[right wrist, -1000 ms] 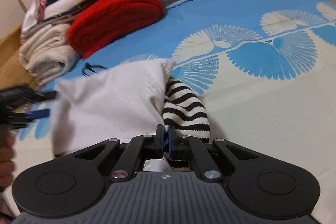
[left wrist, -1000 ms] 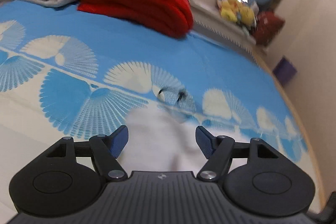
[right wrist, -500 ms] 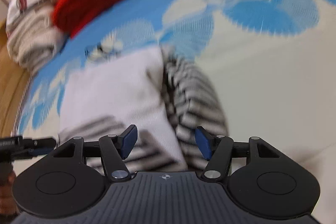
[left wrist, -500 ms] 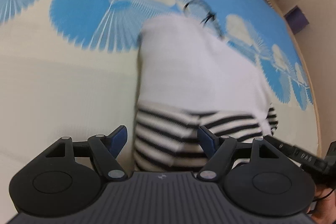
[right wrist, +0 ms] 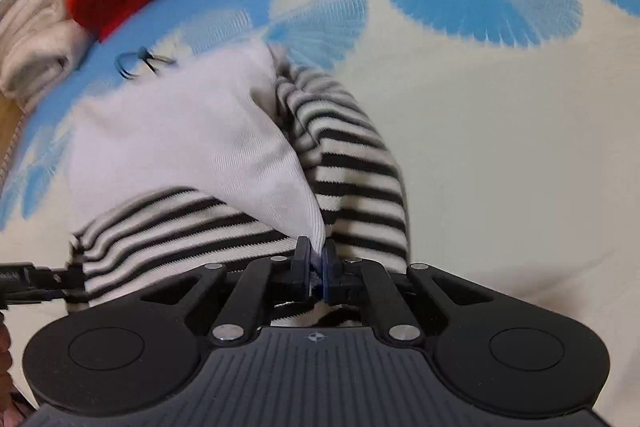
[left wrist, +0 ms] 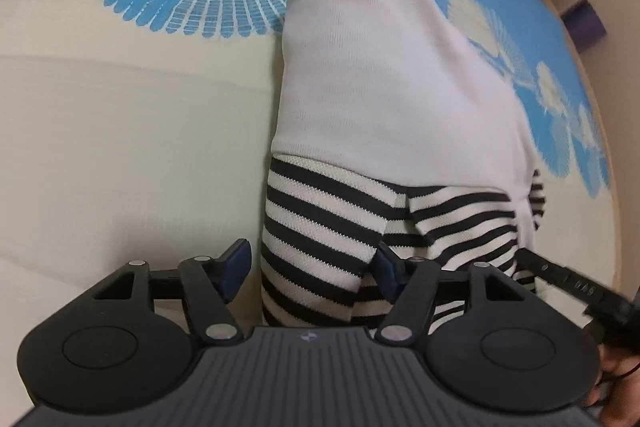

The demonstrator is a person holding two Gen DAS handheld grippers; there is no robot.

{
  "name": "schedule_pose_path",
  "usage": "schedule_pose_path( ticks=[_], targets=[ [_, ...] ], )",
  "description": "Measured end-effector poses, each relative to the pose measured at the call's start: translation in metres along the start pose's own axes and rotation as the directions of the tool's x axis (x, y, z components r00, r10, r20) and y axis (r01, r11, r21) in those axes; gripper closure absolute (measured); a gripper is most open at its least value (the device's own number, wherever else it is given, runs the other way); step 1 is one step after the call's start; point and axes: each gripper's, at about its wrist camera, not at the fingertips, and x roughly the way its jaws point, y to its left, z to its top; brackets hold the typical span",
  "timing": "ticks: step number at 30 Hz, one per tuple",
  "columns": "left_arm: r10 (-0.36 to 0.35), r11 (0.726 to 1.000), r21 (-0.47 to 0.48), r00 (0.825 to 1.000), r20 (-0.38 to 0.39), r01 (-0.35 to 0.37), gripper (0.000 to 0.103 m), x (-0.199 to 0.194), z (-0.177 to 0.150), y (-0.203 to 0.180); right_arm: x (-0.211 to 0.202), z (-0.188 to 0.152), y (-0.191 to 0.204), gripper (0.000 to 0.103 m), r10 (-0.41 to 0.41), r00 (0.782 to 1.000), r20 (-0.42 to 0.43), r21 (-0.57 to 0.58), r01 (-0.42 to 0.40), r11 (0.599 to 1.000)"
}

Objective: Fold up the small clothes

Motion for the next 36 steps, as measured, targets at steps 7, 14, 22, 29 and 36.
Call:
schedule_pose_path(
  ticks=[7, 14, 22, 29, 36],
  targets=[
    [-0.045, 0.985, 0.169, 0.993, 0.109, 0.026, 0.035, -0.035, -0.009, -0.036, -0.031, 0.003, 0.009, 0.059, 0.015, 0.994, 0.105, -0.081, -0.006, 0.997],
    [0.151, 0.957, 0.246, 0.988, 0.036, -0.156, 0.029, -0.002, -0.023, -0.036, 0.012, -0.011, 0.002, 0.059, -0.124, 0.984, -0.126, -0.162, 0.103, 0.981],
    [0.229, 0.894, 0.299, 0.914, 0.335, -0.333, 0.017, -0.068, -0.054, -0.073, -0.035, -0.012, 0.009, 0.055, -0.147, 0.984, 0.097, -0.19, 0.163, 0.968],
    [0.197, 0.904, 0.214, 0.803, 0.562, -0.371, 0.0, -0.151, -0.116, -0.101, -0.126, -0.037, 0.024, 0.02, -0.057, 0.916, 0.398, -0.221, 0.156, 0.963],
    [0.111, 0.923, 0.219, 0.763, 0.637, -0.317, 0.001, -0.19, -0.204, -0.12, -0.196, -0.097, 0.033, 0.009, 0.015, 0.87, 0.492, -0.219, 0.107, 0.97]
  ],
)
